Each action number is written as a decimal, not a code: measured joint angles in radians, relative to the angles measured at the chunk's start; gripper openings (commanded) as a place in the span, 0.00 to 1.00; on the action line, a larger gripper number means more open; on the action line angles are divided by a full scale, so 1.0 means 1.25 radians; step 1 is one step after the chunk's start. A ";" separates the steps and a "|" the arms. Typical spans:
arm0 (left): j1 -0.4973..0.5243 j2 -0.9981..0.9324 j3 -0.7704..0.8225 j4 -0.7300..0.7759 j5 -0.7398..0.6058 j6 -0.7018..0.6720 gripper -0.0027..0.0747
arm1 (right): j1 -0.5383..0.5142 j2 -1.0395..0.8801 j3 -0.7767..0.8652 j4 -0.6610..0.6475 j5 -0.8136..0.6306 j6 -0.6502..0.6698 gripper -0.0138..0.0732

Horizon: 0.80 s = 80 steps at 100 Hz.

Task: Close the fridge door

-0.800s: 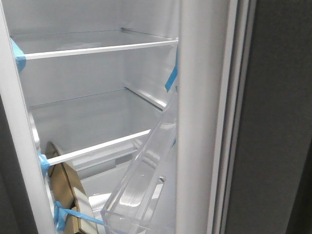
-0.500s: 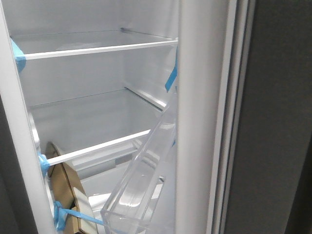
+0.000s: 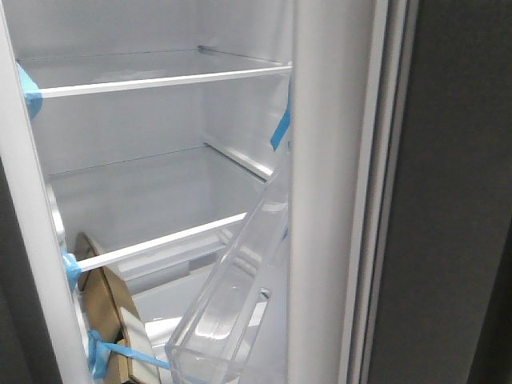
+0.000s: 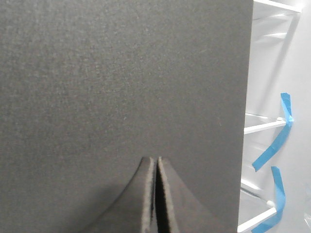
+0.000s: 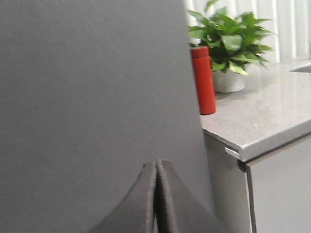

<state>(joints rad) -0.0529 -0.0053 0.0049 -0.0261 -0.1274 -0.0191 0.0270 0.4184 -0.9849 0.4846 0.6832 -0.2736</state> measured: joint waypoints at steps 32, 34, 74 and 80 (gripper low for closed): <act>0.000 0.000 0.000 0.000 0.000 0.000 0.01 | 0.163 0.072 -0.063 -0.001 0.037 -0.001 0.11; 0.000 0.000 0.000 0.000 0.000 0.000 0.01 | 0.170 0.074 -0.063 -0.002 0.037 -0.001 0.11; 0.000 0.000 0.000 0.000 0.000 0.000 0.01 | 0.231 0.150 -0.104 0.018 0.040 -0.038 0.11; 0.000 0.000 0.000 0.000 0.000 0.000 0.01 | 0.241 0.163 -0.113 0.019 0.040 -0.039 0.11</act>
<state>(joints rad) -0.0529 -0.0053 0.0049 -0.0261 -0.1274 -0.0191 0.3289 0.6218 -1.1260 0.5086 0.7338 -0.3229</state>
